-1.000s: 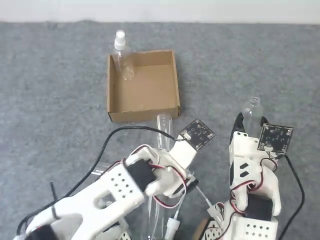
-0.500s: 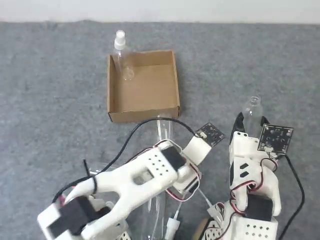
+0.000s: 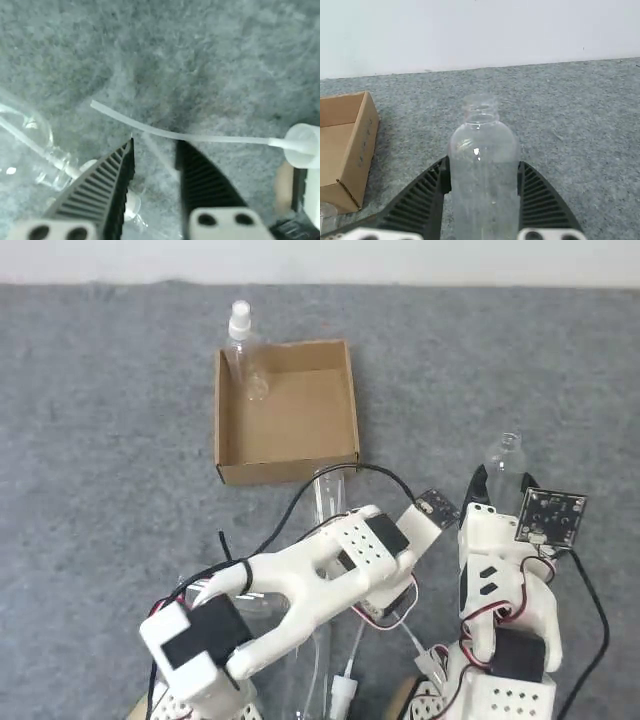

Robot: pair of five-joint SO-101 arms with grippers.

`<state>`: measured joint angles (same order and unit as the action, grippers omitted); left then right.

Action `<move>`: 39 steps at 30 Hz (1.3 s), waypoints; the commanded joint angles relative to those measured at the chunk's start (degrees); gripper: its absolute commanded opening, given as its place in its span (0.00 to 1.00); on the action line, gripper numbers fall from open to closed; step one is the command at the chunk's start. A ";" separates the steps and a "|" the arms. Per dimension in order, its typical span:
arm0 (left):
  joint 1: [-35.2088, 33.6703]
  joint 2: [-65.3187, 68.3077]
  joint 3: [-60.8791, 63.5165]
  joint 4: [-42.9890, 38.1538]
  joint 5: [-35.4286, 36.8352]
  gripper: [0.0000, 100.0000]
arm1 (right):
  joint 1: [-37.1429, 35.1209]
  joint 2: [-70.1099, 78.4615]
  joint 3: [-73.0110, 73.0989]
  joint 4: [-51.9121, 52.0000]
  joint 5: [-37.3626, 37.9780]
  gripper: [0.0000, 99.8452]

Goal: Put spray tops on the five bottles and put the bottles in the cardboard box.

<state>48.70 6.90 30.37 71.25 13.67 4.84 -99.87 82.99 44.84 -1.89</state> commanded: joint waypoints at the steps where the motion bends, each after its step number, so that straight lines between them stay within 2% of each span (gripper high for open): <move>1: 0.00 -0.79 -3.21 1.32 -3.08 0.01 | 0.40 -1.19 -0.26 -1.71 -0.26 0.08; 13: -1.41 -12.40 -3.03 7.21 -3.34 0.01 | 0.31 -1.19 -0.26 -1.71 -0.26 0.08; 27: -17.49 -26.99 -2.07 10.90 -5.19 0.01 | 0.31 -1.19 -0.26 -1.71 -0.18 0.08; 39: -33.67 -30.68 -1.45 10.64 -5.71 0.01 | 0.31 -1.19 -0.18 -1.71 -0.18 0.08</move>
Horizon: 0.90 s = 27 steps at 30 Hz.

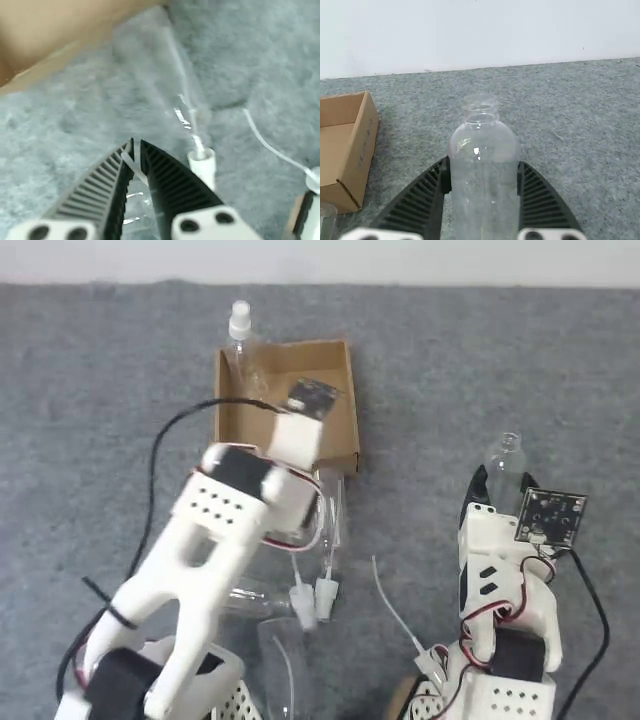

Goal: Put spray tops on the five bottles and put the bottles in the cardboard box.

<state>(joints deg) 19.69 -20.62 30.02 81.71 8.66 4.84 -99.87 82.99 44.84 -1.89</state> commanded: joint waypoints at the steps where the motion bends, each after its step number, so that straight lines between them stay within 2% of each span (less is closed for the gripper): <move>1: -6.07 -3.16 -1.10 0.00 -0.70 0.01 | 0.31 -1.19 -0.18 -1.71 -0.18 0.08; 5: -11.78 -3.16 -1.10 -0.26 -0.79 0.01 | 0.31 -1.19 -0.09 -1.71 -0.18 0.08; 12: -21.71 -3.16 2.68 -6.59 -0.62 0.01 | 0.31 -1.19 -0.09 -1.71 -0.18 0.08; 27: -46.07 -3.08 6.20 -13.98 -0.79 0.01 | 0.22 -1.19 -0.09 -1.71 -0.18 0.08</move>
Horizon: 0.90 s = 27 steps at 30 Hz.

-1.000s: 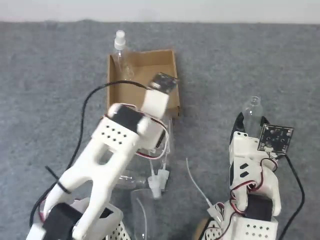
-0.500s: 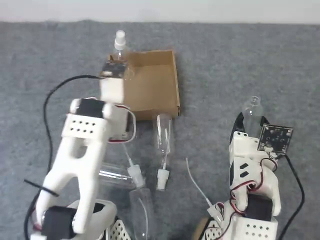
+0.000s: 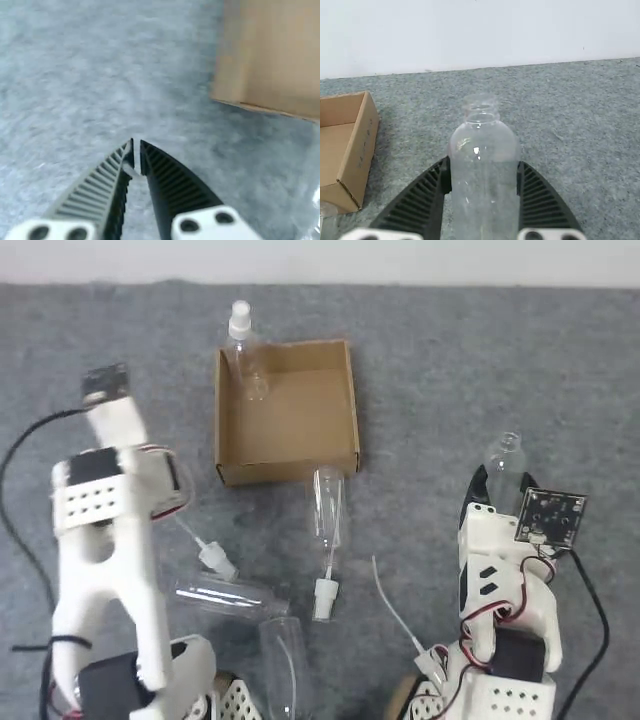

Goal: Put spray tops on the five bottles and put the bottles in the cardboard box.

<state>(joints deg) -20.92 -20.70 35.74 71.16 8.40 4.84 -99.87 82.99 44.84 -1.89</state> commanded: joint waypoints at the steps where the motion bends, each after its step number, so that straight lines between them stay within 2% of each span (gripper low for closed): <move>1: -6.86 -2.90 1.10 -4.22 -0.62 0.01 | 0.22 -1.19 -0.09 -1.71 -0.18 0.08; 6: -14.07 -2.99 3.30 -6.51 -3.16 0.01 | 0.22 -1.19 0.00 -1.71 -0.18 0.08; 18: -31.38 -2.99 3.82 -6.15 -6.68 0.02 | 0.22 -1.19 0.00 -1.71 -0.18 0.08; 27: -32.26 -2.99 3.74 -4.84 -19.69 0.04 | -1.71 -1.19 0.09 -1.36 -0.09 0.08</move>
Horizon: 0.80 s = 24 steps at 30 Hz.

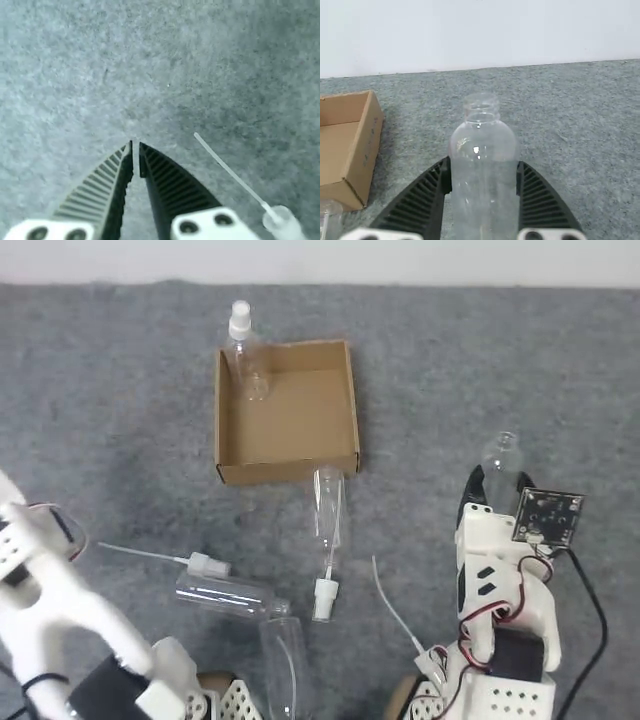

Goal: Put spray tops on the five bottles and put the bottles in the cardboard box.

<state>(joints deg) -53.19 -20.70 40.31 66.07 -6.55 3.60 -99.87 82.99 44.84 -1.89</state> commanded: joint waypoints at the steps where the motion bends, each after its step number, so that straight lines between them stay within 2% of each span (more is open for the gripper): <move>1: 0.00 -2.81 -0.75 0.26 -5.63 0.06 | -0.40 -1.19 0.09 -1.36 -0.09 0.08; 7: 0.35 -3.08 -1.01 0.35 -7.82 0.22 | -0.40 -1.19 0.09 -1.36 -0.09 0.08; 13: 8.62 -3.08 -0.92 3.25 -24.09 0.21 | -0.40 -1.19 0.09 -1.36 -0.09 0.08; 24: 24.00 -3.08 -2.51 10.02 -33.85 0.18 | -0.40 -1.19 0.09 -1.27 -0.09 0.08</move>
<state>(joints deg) -33.58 -20.70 40.31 74.07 -37.67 3.60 -99.87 82.99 44.84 -1.89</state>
